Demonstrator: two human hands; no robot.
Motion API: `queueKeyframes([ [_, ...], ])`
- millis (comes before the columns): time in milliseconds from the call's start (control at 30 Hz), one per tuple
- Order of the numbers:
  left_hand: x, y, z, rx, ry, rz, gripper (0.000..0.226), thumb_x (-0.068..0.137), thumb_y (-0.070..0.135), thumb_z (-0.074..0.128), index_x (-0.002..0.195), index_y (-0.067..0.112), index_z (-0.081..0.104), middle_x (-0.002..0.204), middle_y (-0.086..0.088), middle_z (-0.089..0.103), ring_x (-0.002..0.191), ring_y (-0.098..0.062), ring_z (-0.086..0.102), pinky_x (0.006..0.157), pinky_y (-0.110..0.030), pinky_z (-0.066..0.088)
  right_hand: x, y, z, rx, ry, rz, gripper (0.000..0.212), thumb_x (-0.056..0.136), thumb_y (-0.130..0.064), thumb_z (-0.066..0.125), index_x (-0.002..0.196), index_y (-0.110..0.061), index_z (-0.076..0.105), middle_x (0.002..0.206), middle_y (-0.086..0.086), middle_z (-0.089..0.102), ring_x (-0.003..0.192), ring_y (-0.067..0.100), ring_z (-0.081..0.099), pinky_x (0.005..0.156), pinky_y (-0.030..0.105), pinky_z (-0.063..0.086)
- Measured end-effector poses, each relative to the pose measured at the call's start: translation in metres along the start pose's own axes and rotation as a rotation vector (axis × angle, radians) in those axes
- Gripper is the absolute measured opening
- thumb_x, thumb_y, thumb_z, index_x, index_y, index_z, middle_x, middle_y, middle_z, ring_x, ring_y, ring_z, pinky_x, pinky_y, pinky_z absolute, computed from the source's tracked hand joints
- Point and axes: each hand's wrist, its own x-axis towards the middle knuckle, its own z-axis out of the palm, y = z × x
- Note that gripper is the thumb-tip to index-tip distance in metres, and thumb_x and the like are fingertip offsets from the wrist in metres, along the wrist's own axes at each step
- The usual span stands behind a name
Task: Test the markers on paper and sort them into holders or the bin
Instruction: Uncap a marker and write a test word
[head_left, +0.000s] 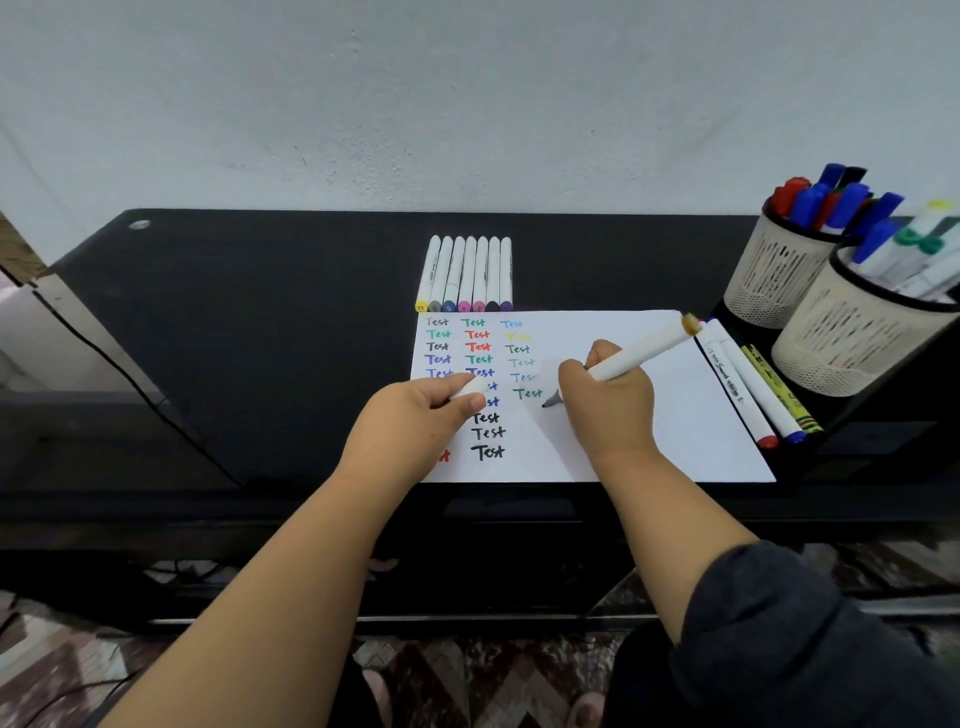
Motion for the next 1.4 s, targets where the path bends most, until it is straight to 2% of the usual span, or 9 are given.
queueKeyframes([
  [167, -0.002, 0.001, -0.002, -0.142, -0.089, 0.006, 0.026, 0.084, 0.032, 0.068, 0.11, 0.036, 0.068, 0.093, 0.026, 0.063, 0.08, 0.007, 0.062, 0.06, -0.007, 0.047, 0.001, -0.011, -0.003, 0.264, -0.03, 0.026, 0.039, 0.083, -0.007, 0.055, 0.057, -0.018, 0.028, 0.048, -0.003, 0.034, 0.047, 0.014, 0.031, 0.047, 0.023, 0.027],
  [267, -0.002, 0.003, -0.003, -0.155, -0.127, 0.023, 0.023, 0.083, 0.031, 0.07, 0.104, 0.039, 0.07, 0.1, 0.022, 0.067, 0.089, -0.001, 0.064, 0.073, -0.018, 0.052, -0.002, -0.016, -0.005, 0.386, -0.11, 0.01, 0.042, 0.085, -0.003, 0.055, 0.057, -0.017, 0.028, 0.046, -0.002, 0.034, 0.044, 0.013, 0.03, 0.043, 0.02, 0.026],
  [400, -0.006, 0.005, -0.003, -0.178, -0.206, 0.092, 0.02, 0.082, 0.028, 0.07, 0.09, 0.046, 0.07, 0.094, 0.029, 0.067, 0.082, 0.016, 0.059, 0.06, -0.006, 0.041, -0.009, -0.016, -0.005, 0.296, -0.177, -0.048, 0.042, 0.086, -0.006, 0.058, 0.056, -0.016, 0.031, 0.046, 0.0, 0.038, 0.042, 0.011, 0.034, 0.044, 0.02, 0.031],
  [500, -0.009, 0.007, -0.003, -0.174, -0.258, 0.136, 0.024, 0.082, 0.027, 0.069, 0.083, 0.05, 0.069, 0.095, 0.031, 0.067, 0.089, 0.013, 0.058, 0.059, -0.004, 0.041, -0.013, -0.016, -0.003, 0.275, -0.256, -0.055, 0.041, 0.087, -0.01, 0.061, 0.057, -0.016, 0.034, 0.042, -0.007, 0.042, 0.042, 0.009, 0.038, 0.044, 0.019, 0.033],
  [667, -0.007, 0.006, -0.007, -0.197, -0.202, 0.093, 0.02, 0.079, 0.029, 0.072, 0.093, 0.043, 0.07, 0.099, 0.019, 0.07, 0.096, -0.004, 0.063, 0.078, -0.024, 0.053, -0.014, -0.017, -0.005, 0.28, -0.396, -0.044, 0.033, 0.084, -0.017, 0.069, 0.059, -0.014, 0.047, 0.045, -0.008, 0.048, 0.044, 0.007, 0.04, 0.046, 0.02, 0.033],
  [867, -0.005, 0.01, -0.012, -0.241, -0.148, 0.04, 0.023, 0.077, 0.025, 0.074, 0.099, 0.033, 0.072, 0.087, 0.016, 0.073, 0.096, -0.002, 0.063, 0.086, -0.02, 0.048, -0.014, -0.018, -0.009, 0.339, -0.536, -0.051, 0.036, 0.084, -0.044, 0.054, 0.068, -0.019, 0.073, 0.059, 0.002, 0.057, 0.056, 0.013, 0.043, 0.05, 0.019, 0.034],
  [1100, -0.004, 0.007, -0.013, -0.277, -0.185, 0.009, 0.016, 0.075, 0.023, 0.076, 0.089, 0.031, 0.075, 0.091, 0.012, 0.073, 0.097, -0.006, 0.064, 0.087, -0.023, 0.047, -0.011, -0.019, -0.007, 0.396, -0.356, 0.011, 0.042, 0.09, -0.012, 0.061, 0.058, -0.019, 0.034, 0.048, -0.003, 0.037, 0.047, 0.015, 0.03, 0.047, 0.025, 0.027],
  [1200, -0.004, 0.007, -0.013, -0.323, -0.2, 0.002, 0.01, 0.074, 0.021, 0.075, 0.08, 0.029, 0.076, 0.086, 0.007, 0.074, 0.1, -0.013, 0.064, 0.096, -0.032, 0.046, -0.01, -0.017, -0.004, 0.463, -0.367, 0.057, 0.045, 0.09, -0.008, 0.059, 0.057, -0.019, 0.03, 0.051, 0.0, 0.036, 0.046, 0.014, 0.031, 0.044, 0.022, 0.028],
  [1400, -0.006, 0.007, -0.005, -0.287, -0.109, 0.016, 0.019, 0.08, 0.02, 0.072, 0.072, 0.037, 0.072, 0.078, 0.015, 0.072, 0.094, -0.015, 0.064, 0.085, -0.033, 0.052, -0.01, -0.017, 0.001, 0.506, -0.335, 0.111, 0.045, 0.091, -0.005, 0.057, 0.059, -0.018, 0.028, 0.049, -0.002, 0.041, 0.044, 0.012, 0.032, 0.041, 0.019, 0.028],
])
